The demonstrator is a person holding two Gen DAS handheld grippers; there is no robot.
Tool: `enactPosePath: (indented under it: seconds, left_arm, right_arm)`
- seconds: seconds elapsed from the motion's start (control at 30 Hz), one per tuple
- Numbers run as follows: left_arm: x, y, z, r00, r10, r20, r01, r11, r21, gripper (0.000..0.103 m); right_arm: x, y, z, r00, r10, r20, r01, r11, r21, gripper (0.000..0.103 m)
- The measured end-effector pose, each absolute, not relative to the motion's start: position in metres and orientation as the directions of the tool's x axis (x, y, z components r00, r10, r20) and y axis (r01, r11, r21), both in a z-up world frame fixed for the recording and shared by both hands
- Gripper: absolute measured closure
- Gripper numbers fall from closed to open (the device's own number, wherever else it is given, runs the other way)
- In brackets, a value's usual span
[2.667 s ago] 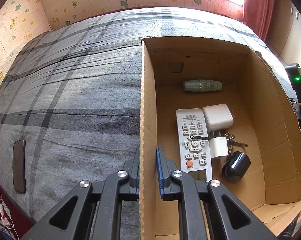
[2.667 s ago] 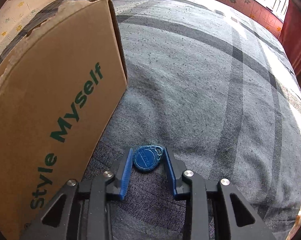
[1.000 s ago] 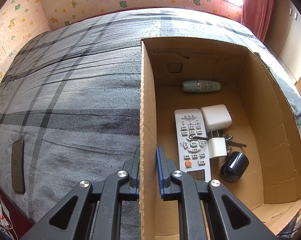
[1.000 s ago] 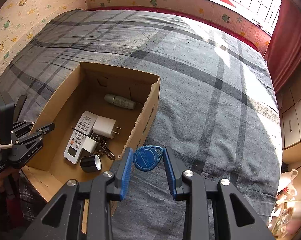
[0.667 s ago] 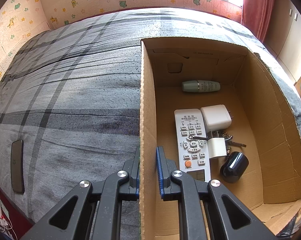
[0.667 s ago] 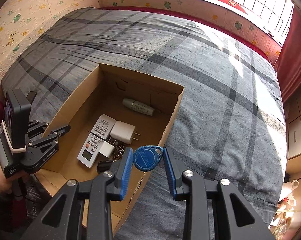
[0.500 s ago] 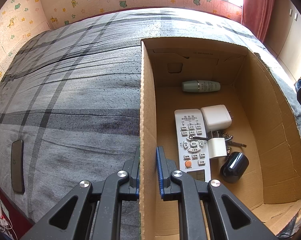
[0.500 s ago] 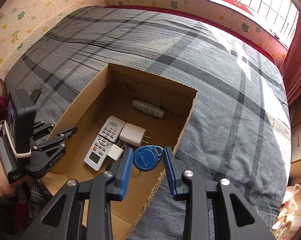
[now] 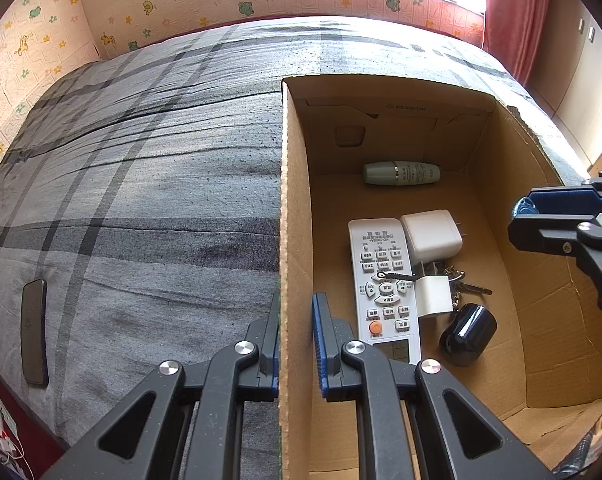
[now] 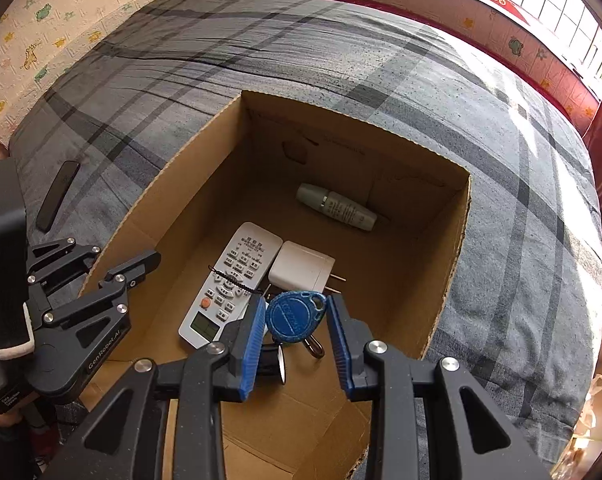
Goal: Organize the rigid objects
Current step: 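Lower the key fob beside the keys and open the right gripper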
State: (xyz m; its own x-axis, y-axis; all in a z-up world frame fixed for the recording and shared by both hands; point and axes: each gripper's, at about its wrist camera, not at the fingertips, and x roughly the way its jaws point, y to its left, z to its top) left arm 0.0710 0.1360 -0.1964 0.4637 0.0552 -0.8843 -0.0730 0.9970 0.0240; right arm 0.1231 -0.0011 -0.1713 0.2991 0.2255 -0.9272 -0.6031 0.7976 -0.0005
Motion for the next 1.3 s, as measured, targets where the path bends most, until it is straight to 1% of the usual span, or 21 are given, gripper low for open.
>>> enactPosePath:
  seconds: [0.23, 0.57, 0.97, 1.0, 1.03, 1.17, 1.23, 1.3]
  left_arm:
    - [0.07, 0.136, -0.196, 0.466, 0.053, -0.883, -0.075, 0.997, 0.02, 0.089]
    - [0.07, 0.136, -0.195, 0.465, 0.052, -0.884, -0.075, 0.997, 0.019, 0.089]
    - [0.07, 0.135, -0.195, 0.465, 0.052, -0.884, -0.075, 0.997, 0.019, 0.089]
    - [0.07, 0.136, -0.195, 0.465, 0.053, -0.884, -0.074, 0.997, 0.021, 0.089]
    - [0.069, 0.136, -0.195, 0.465, 0.053, -0.884, -0.074, 0.997, 0.021, 0.089]
    - [0.069, 0.136, -0.195, 0.465, 0.053, -0.884, -0.074, 0.997, 0.021, 0.089]
    - [0.069, 0.136, -0.194, 0.466, 0.053, -0.883, -0.074, 0.997, 0.02, 0.089]
    - [0.069, 0.136, -0.194, 0.465, 0.054, -0.883, -0.074, 0.997, 0.022, 0.089]
  right_arm:
    - [0.131, 0.008, -0.196, 0.264, 0.199, -0.944, -0.582, 0.813, 0.008, 0.07]
    - [0.139, 0.021, -0.221, 0.236, 0.135, -0.962, -0.57, 0.821, -0.025, 0.069]
    - [0.14, 0.024, -0.228, 0.239, 0.127, -0.963, -0.558, 0.829, -0.029, 0.069]
    - [0.139, 0.025, -0.227, 0.239, 0.13, -0.962, -0.558, 0.829, -0.027, 0.066]
    - [0.139, 0.025, -0.226, 0.239, 0.134, -0.962, -0.56, 0.828, -0.024, 0.061]
    - [0.138, 0.022, -0.219, 0.255, 0.145, -0.956, -0.56, 0.828, -0.024, 0.051]
    - [0.135, 0.023, -0.213, 0.271, 0.15, -0.951, -0.559, 0.829, -0.029, 0.039]
    - [0.132, 0.022, -0.207, 0.289, 0.152, -0.945, -0.557, 0.83, -0.037, 0.034]
